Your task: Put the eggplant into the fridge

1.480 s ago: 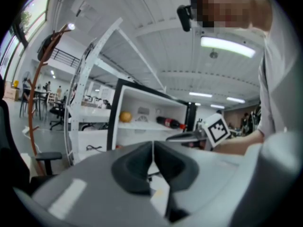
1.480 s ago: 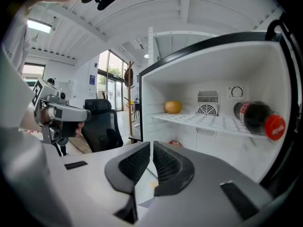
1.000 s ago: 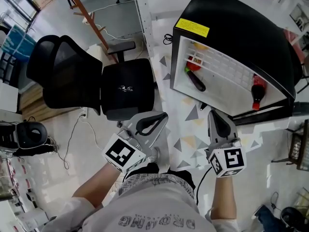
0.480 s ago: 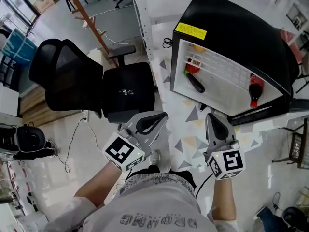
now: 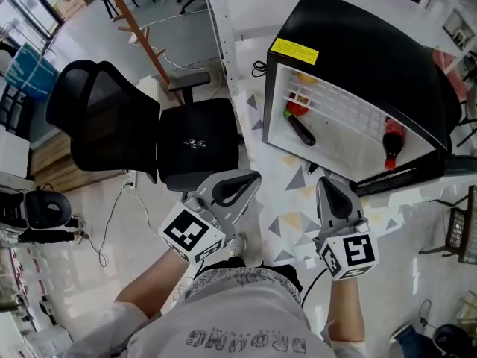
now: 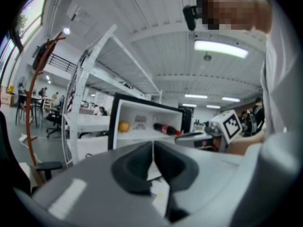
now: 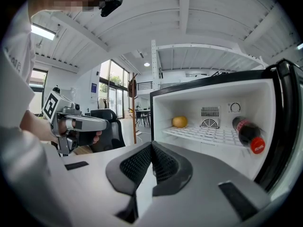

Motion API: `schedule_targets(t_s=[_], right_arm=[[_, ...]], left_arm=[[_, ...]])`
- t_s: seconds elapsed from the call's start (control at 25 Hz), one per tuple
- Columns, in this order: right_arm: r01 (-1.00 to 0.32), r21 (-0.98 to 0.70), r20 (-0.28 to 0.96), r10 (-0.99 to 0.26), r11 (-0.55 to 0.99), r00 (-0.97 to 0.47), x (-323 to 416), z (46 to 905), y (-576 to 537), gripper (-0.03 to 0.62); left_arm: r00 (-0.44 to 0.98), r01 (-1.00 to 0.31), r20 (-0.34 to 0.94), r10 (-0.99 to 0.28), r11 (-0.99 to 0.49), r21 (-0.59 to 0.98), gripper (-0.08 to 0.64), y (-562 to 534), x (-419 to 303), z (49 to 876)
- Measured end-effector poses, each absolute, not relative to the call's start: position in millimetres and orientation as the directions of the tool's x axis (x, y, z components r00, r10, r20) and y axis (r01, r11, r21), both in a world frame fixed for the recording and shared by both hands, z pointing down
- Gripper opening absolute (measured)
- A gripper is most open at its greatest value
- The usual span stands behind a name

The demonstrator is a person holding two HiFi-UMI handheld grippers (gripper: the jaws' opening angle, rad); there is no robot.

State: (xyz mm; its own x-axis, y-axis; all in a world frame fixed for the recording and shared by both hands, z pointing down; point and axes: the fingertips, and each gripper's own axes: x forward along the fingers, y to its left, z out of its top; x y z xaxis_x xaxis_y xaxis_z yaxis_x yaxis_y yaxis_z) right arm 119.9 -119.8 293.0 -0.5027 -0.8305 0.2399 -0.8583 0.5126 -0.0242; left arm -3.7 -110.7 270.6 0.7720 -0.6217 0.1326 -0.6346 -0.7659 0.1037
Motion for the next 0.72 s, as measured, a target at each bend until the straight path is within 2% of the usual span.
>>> schedule_targets(t_s=[0.72], right_arm=[[-0.866, -0.033, 0.26, -0.832, 0.5, -0.49, 130.8, 299.0, -118.5, 0.003]], left_arm=[[0.77, -0.637, 0.131, -0.625, -0.763, 0.108, 0.012, -109.1, 2.1, 269.3]])
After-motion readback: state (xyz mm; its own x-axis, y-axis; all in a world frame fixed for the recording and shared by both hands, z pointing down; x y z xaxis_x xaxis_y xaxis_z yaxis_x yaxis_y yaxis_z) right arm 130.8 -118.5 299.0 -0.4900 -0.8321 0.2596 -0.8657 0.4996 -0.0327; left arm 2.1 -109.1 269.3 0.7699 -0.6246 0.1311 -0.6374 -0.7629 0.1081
